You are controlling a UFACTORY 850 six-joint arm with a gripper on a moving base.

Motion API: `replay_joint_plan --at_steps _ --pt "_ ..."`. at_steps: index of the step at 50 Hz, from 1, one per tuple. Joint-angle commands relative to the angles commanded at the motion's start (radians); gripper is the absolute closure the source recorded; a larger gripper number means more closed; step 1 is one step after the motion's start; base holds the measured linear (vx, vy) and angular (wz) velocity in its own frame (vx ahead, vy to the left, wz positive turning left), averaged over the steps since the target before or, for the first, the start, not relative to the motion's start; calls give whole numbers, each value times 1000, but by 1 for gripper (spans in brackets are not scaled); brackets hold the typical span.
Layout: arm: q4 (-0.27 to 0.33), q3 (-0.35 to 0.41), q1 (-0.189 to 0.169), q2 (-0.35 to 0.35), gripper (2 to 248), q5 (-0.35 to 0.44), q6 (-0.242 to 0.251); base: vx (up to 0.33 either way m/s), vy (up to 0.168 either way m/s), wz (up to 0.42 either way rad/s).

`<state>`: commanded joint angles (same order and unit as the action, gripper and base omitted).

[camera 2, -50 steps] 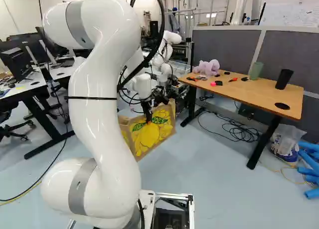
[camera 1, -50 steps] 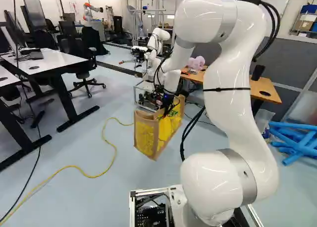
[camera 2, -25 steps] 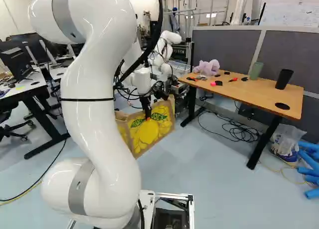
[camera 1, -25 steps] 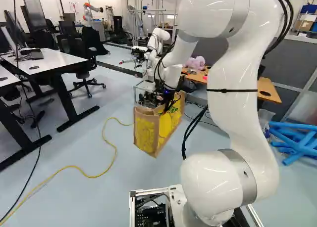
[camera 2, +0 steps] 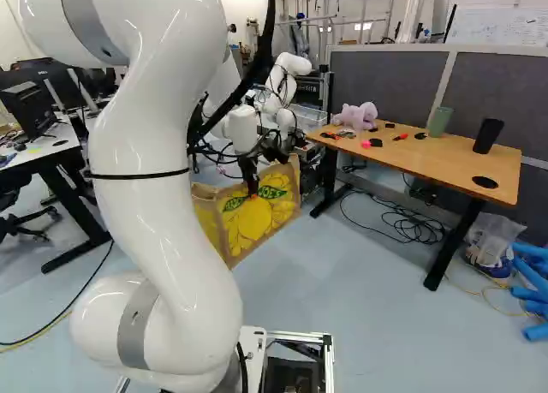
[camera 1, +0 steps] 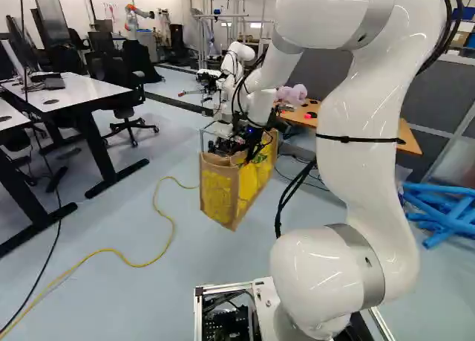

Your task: Pick up the bag on the ground and place it on the table

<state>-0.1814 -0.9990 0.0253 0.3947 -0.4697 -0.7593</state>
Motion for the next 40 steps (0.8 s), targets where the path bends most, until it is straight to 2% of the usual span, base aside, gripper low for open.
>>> replay_joint_plan --at_steps 40 --pt "9 3 -1 -116 228 -108 0 0 0 0"
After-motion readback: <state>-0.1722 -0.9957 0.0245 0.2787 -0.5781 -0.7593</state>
